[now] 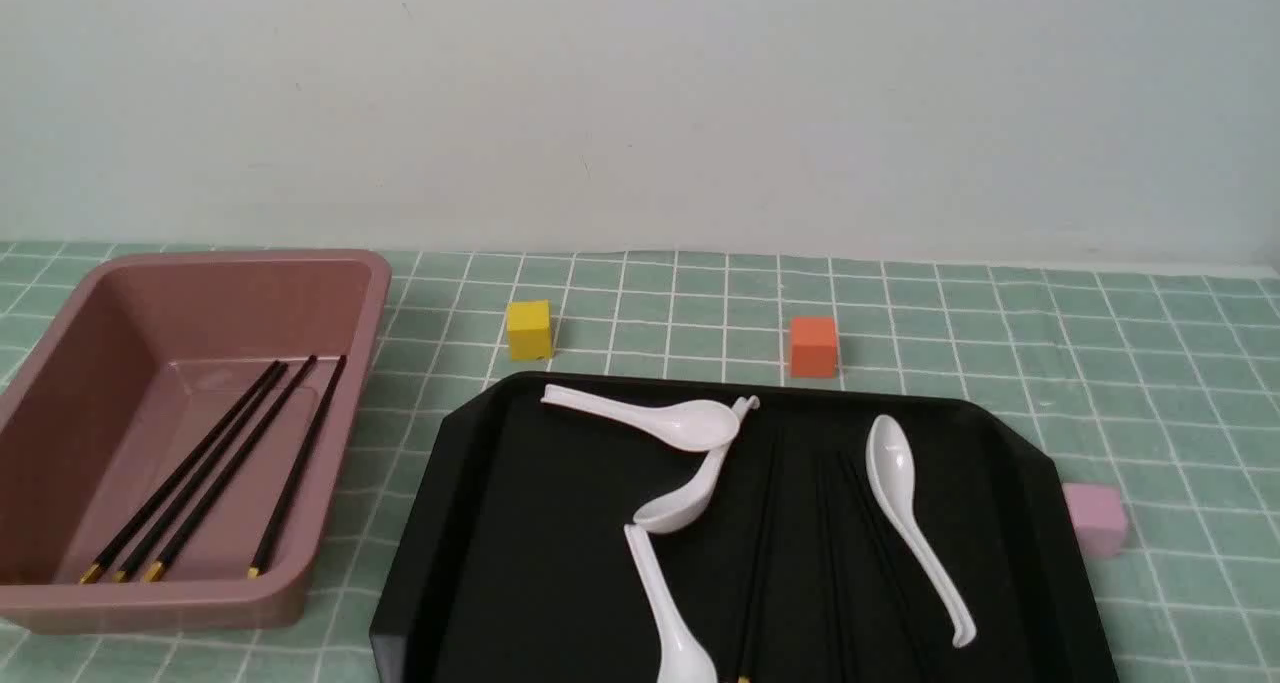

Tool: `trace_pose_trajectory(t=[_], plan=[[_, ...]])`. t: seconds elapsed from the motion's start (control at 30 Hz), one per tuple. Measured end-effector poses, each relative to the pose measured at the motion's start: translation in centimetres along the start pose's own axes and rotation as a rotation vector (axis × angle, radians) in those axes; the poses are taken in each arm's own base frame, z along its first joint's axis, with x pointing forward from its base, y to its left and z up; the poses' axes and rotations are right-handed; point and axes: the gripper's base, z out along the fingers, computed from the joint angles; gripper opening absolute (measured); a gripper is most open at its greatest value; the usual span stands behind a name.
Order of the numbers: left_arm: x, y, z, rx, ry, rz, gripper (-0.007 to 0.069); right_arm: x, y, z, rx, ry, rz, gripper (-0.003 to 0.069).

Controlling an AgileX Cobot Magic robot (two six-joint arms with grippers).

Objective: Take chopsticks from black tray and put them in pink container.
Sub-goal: 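Move the gripper over the chopsticks on the black tray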

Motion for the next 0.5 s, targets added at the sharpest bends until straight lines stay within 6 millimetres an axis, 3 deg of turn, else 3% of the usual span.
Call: trace_pose_trajectory(t=[0.5], plan=[[0.00, 0.00, 0.00, 0.000, 0.000, 0.000, 0.0040, 0.00, 0.00, 0.00, 0.000, 0.000, 0.000, 0.0240]])
